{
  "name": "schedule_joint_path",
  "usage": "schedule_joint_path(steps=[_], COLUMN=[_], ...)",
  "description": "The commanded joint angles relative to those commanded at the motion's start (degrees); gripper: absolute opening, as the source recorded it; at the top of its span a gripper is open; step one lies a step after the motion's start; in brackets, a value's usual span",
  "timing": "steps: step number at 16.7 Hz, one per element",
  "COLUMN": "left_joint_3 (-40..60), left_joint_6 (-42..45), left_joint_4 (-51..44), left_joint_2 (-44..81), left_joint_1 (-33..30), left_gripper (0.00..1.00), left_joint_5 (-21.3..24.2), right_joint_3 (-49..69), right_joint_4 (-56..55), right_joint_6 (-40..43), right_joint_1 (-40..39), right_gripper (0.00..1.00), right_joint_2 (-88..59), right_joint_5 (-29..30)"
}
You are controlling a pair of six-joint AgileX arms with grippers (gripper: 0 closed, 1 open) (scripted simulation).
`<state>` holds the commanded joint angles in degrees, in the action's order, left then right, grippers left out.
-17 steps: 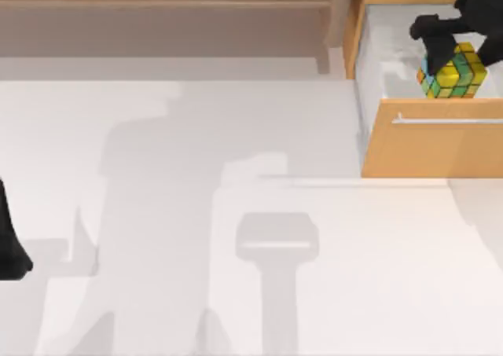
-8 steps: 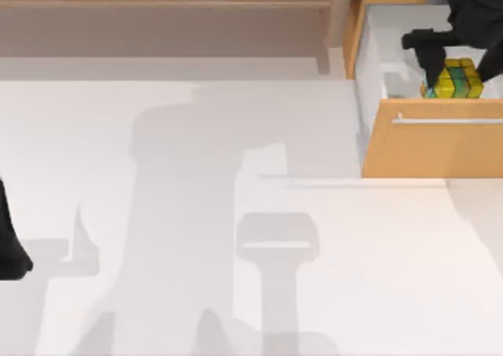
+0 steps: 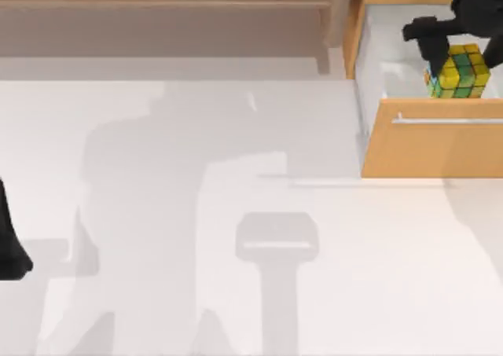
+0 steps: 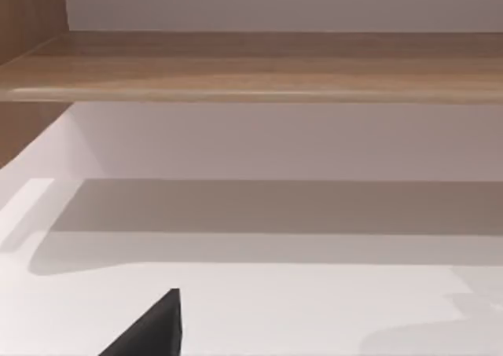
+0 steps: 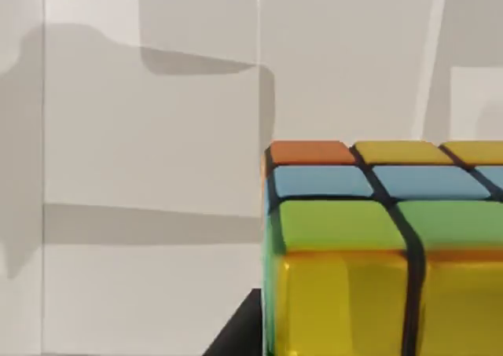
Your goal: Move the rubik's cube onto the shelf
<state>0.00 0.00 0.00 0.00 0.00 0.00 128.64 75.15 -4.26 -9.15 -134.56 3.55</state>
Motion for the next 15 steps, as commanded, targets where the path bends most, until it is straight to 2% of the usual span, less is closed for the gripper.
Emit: schedule_joint_path(steps=[7, 11, 15], left_joint_3=[0.0, 0.0, 0.0], left_joint_6=[0.0, 0.0, 0.0], left_joint_4=[0.0, 0.0, 0.0], left_joint_2=[0.0, 0.0, 0.0], left_joint_1=[0.0, 0.0, 0.0], left_gripper=[1.0, 1.0, 1.0], left_joint_5=[0.0, 0.0, 0.0], right_joint_3=[-12.5, -21.0, -28.2], right_joint_4=[-16.2, -33.2, -54.9], right_joint_6=[0.2, 0.9, 2.2], right_joint_1=[-12.6, -21.7, -28.3], right_gripper=[0.0, 0.0, 0.0], right_joint_2=[14.2, 17.6, 17.2], right_joint_5=[8.6, 14.9, 22.1])
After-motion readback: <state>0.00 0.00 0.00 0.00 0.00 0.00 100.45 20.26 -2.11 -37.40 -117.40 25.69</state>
